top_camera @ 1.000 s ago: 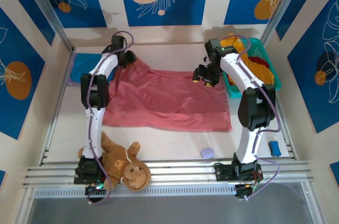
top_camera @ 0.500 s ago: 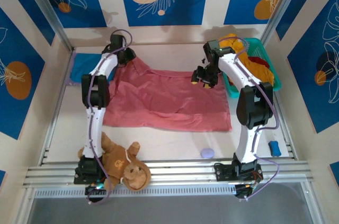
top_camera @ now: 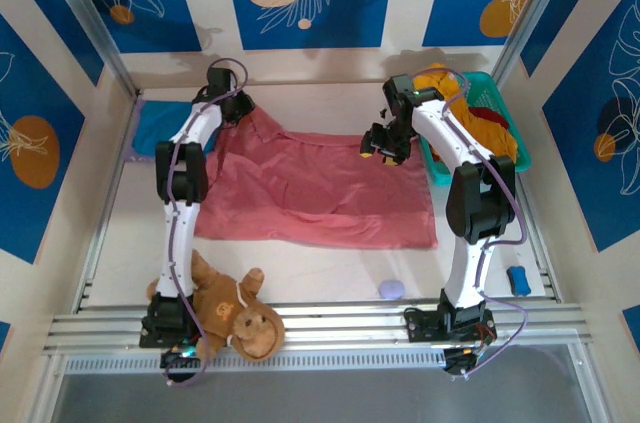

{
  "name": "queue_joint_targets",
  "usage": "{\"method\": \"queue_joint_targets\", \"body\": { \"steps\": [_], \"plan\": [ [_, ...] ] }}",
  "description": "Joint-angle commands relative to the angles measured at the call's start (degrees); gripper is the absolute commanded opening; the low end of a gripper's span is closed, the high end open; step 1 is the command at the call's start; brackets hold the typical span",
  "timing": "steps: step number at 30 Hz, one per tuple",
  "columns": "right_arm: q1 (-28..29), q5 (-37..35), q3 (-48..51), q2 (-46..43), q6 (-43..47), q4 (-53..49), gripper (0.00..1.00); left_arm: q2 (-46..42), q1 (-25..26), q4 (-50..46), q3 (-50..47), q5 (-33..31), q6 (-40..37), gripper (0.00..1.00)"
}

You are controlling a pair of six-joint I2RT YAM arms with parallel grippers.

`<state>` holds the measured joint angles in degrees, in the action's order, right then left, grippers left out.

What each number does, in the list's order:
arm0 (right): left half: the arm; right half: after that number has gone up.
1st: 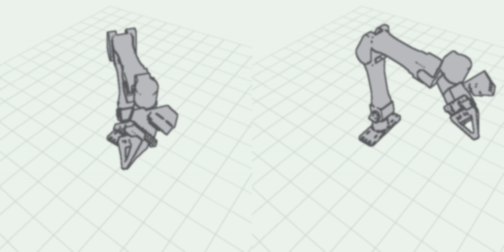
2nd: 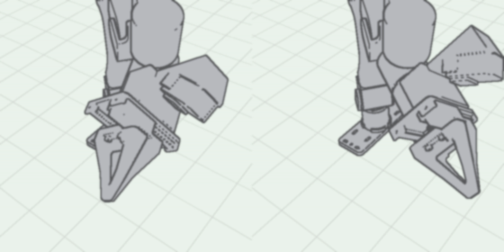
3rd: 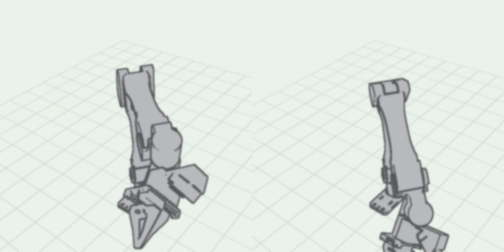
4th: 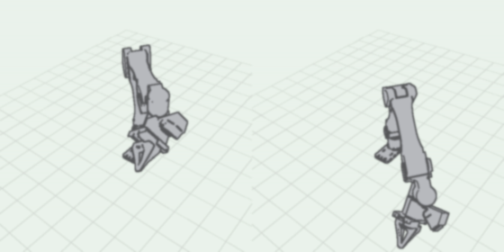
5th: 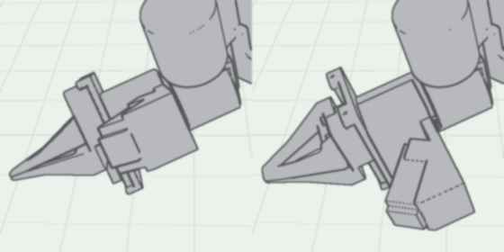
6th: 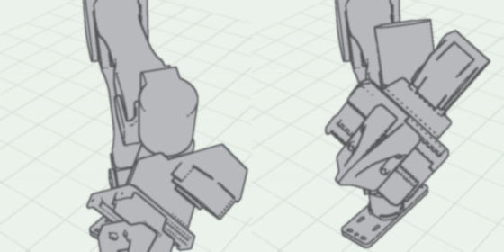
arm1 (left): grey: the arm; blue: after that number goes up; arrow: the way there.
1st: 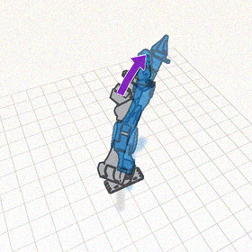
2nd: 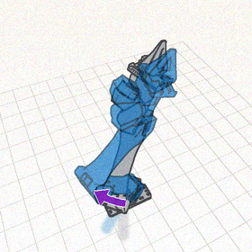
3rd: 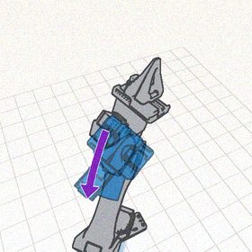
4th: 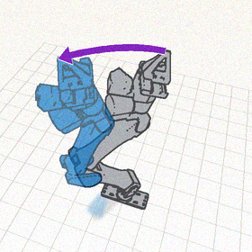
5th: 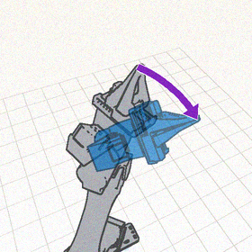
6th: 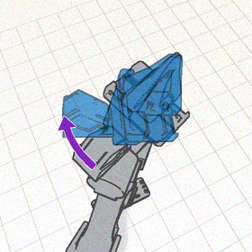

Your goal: Fold and stack the t-shirts

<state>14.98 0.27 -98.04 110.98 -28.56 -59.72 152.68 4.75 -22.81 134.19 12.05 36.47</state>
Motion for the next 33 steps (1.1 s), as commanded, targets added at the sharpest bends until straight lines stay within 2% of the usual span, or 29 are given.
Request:
{"method": "queue_joint_targets", "body": {
  "steps": [1,6,9,16,23,33],
  "plan": [
    [0.0,1.5,-1.5,0.5,0.5,-1.2,0.56,0.3,-0.4,1.3,1.3,0.9,0.3,0.17],
    [-0.2,1.2,-1.1,0.6,0.5,-1.0,0.56,0.0,-0.4,1.6,1.3,1.5,0.7,0.09],
    [-0.4,0.7,-1.0,0.9,0.4,-0.7,0.56,-0.8,-0.4,1.6,1.1,2.1,0.6,0.00],
    [-0.5,-4.7,-3.5,4.1,0.2,0.7,0.57,-6.3,-0.4,2.9,-3.8,2.3,-0.5,0.00],
    [-0.5,-15.0,-13.6,13.5,1.6,-2.8,0.54,-11.2,-0.3,3.6,-8.9,3.9,-1.4,0.00],
    [-1.5,-23.8,-24.9,22.1,5.5,-4.2,0.52,-16.3,-0.3,1.9,-12.9,3.4,-4.8,0.00]
  ]
}}
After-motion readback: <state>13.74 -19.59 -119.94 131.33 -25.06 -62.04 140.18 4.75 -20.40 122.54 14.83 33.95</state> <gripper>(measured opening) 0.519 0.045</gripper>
